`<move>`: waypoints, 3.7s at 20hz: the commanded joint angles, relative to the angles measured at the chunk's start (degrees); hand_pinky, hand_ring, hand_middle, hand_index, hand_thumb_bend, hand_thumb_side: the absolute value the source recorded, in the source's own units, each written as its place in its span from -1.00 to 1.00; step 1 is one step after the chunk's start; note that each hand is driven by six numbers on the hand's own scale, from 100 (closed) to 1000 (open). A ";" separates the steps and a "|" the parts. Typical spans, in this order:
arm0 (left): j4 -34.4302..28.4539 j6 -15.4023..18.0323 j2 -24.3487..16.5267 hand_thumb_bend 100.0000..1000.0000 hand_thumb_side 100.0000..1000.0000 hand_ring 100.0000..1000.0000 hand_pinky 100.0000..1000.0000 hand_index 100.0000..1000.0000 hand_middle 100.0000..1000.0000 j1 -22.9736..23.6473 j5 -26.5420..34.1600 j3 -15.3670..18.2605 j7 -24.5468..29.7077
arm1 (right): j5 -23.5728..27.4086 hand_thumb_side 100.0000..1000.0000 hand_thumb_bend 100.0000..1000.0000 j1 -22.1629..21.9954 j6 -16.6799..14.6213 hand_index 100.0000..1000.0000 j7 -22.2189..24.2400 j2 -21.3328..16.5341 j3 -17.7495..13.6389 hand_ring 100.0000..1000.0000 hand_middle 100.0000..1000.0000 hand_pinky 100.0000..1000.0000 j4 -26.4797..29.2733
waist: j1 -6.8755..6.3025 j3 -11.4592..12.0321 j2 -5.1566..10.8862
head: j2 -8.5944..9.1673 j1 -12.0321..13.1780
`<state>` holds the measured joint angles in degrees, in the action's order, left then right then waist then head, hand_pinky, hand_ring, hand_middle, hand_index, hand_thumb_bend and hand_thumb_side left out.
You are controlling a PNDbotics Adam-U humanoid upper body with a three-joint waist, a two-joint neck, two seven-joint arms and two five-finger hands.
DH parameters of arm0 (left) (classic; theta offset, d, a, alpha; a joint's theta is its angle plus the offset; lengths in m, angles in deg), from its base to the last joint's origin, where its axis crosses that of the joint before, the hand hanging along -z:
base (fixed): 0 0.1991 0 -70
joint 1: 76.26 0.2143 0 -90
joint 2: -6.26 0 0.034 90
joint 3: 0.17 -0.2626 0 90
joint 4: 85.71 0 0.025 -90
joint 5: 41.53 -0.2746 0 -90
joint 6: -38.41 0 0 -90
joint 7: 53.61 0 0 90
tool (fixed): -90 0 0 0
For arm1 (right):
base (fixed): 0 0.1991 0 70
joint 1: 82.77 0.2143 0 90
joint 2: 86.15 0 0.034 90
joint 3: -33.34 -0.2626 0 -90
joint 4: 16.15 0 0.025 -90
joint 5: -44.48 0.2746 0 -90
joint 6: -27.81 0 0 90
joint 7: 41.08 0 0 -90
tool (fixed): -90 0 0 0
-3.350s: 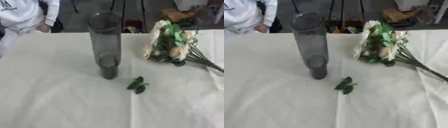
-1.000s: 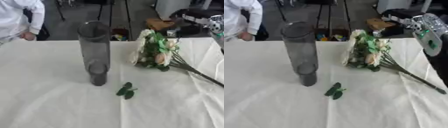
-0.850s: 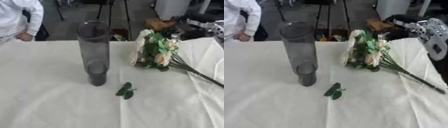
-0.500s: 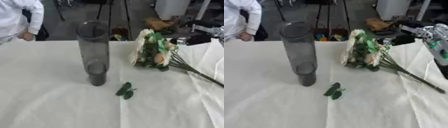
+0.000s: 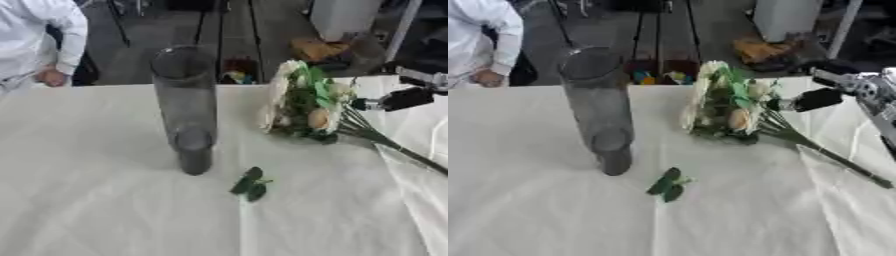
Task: Arrange flowers into the vase.
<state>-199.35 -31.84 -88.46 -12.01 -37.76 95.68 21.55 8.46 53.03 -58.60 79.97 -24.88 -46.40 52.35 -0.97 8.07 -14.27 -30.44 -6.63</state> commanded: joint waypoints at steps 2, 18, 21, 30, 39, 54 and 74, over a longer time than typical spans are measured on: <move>-0.94 -0.05 -0.86 -0.89 1.00 0.91 0.53 0.93 0.85 -0.56 0.25 0.36 -0.12 | 1.06 0.46 -0.02 -0.15 0.44 0.94 -0.19 -1.47 -0.82 0.98 0.92 0.72 0.11 | -0.09 0.02 0.75 | 0.71 -0.01; -0.94 -0.01 -0.02 -0.94 1.00 0.91 0.53 0.93 0.84 -0.86 0.62 0.24 -0.26 | -0.19 0.13 -0.14 -1.76 0.11 0.88 -5.05 2.04 -0.74 0.87 0.86 0.66 -4.76 | -0.74 0.41 -0.40 | 1.61 -0.78; -0.94 -0.04 0.12 -0.95 1.00 0.91 0.53 0.93 0.84 -0.97 0.71 0.20 -0.30 | -0.58 0.12 -0.17 -1.68 0.16 0.86 -5.51 2.63 -0.40 0.84 0.83 0.63 -5.13 | -0.81 0.42 -0.63 | 1.73 -0.86; -0.94 -0.09 0.29 -0.98 1.00 0.91 0.53 0.93 0.83 -1.07 0.82 0.10 -0.38 | -2.64 0.10 -0.22 -0.42 -0.14 0.85 -6.88 4.14 -0.42 0.83 0.82 0.62 -8.98 | -0.80 0.75 -1.04 | 2.38 -1.43; -0.94 -0.11 0.35 -0.98 1.00 0.91 0.53 0.93 0.83 -1.11 0.79 0.01 -0.33 | -3.68 0.12 -0.31 0.74 -0.58 0.84 -7.53 4.84 -0.70 0.82 0.81 0.61 -12.03 | -1.00 0.89 -1.42 | 3.19 -2.09; -0.94 -0.05 0.44 -1.00 1.00 0.91 0.54 0.93 0.82 -1.09 0.92 -0.04 -0.11 | -4.08 -0.20 -1.00 0.70 -0.68 0.27 -7.51 4.87 0.04 0.10 0.09 -0.10 -12.00 | -1.24 0.85 -1.79 | 3.61 -2.68; -0.94 -0.14 0.54 -1.00 1.00 0.90 0.52 0.92 0.81 -1.41 0.80 0.20 -0.01 | -11.38 -0.06 -0.40 1.57 1.63 -1.00 -18.41 7.68 0.28 -1.00 -1.00 -1.00 -15.57 | -1.34 1.53 -2.35 | 4.27 -3.20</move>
<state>-199.35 -31.87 -87.22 -12.51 -36.98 95.47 21.54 -2.20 54.47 -57.26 62.40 -17.10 -46.36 37.83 -2.17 9.55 -17.30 -26.78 -9.68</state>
